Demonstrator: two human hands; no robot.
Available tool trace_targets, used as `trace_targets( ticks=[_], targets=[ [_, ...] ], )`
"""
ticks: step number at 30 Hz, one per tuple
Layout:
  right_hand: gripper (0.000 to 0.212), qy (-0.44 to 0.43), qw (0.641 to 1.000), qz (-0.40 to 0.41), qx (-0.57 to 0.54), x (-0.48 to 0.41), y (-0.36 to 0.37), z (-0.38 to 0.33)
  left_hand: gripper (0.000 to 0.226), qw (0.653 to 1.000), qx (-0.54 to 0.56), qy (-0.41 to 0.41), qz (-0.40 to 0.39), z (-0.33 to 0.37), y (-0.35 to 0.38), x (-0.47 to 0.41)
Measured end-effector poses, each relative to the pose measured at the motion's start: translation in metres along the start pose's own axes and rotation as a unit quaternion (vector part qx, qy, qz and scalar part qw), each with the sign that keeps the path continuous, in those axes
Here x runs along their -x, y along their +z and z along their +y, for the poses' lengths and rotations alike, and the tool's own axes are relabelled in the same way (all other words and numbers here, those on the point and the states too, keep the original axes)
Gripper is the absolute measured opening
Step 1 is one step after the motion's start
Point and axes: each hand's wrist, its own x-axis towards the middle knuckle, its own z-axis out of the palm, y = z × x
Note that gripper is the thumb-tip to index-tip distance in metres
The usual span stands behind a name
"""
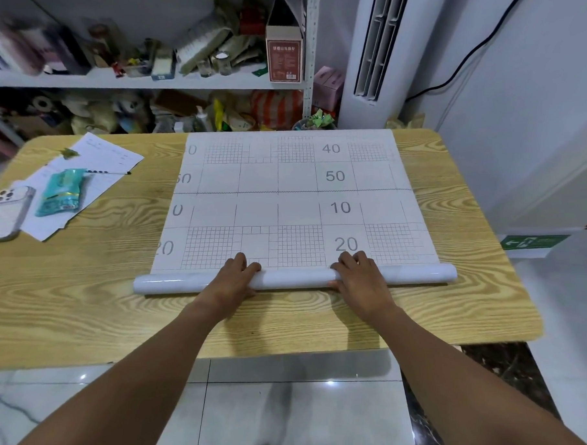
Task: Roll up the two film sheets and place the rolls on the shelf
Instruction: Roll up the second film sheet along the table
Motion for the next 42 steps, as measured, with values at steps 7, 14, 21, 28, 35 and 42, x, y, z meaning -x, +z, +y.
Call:
trace_targets(
  ticks=[7,14,21,28,35,42],
  targets=[
    [0.035,0.022,1.0,0.007,-0.014,-0.0028,0.002,-0.0009,0.046,0.999,-0.043,0.011,0.031,-0.0014,-0.0044,-0.004],
    [0.056,0.035,0.996,-0.004,-0.077,0.0007,0.0053,-0.0016,0.016,0.996,-0.086,0.012,0.02,-0.0018,-0.0056,-0.0068],
    [0.042,0.023,0.998,0.007,-0.05,0.0008,0.0039,-0.0027,0.023,0.995,-0.089,0.023,0.047,-0.0023,-0.0061,-0.0059],
    [0.03,0.004,1.0,-0.002,0.02,-0.0005,0.0023,-0.0019,0.041,0.995,-0.103,0.016,0.004,-0.0014,-0.0072,-0.0006],
    [0.032,-0.006,1.0,-0.021,-0.003,-0.0004,0.0011,-0.0009,0.058,0.996,-0.085,-0.006,-0.014,0.0013,-0.0051,-0.0015],
    [0.019,0.001,1.0,0.002,-0.003,0.0013,-0.0012,-0.0024,0.043,0.996,-0.093,0.006,-0.012,0.0011,-0.0064,0.0011]
  ],
)
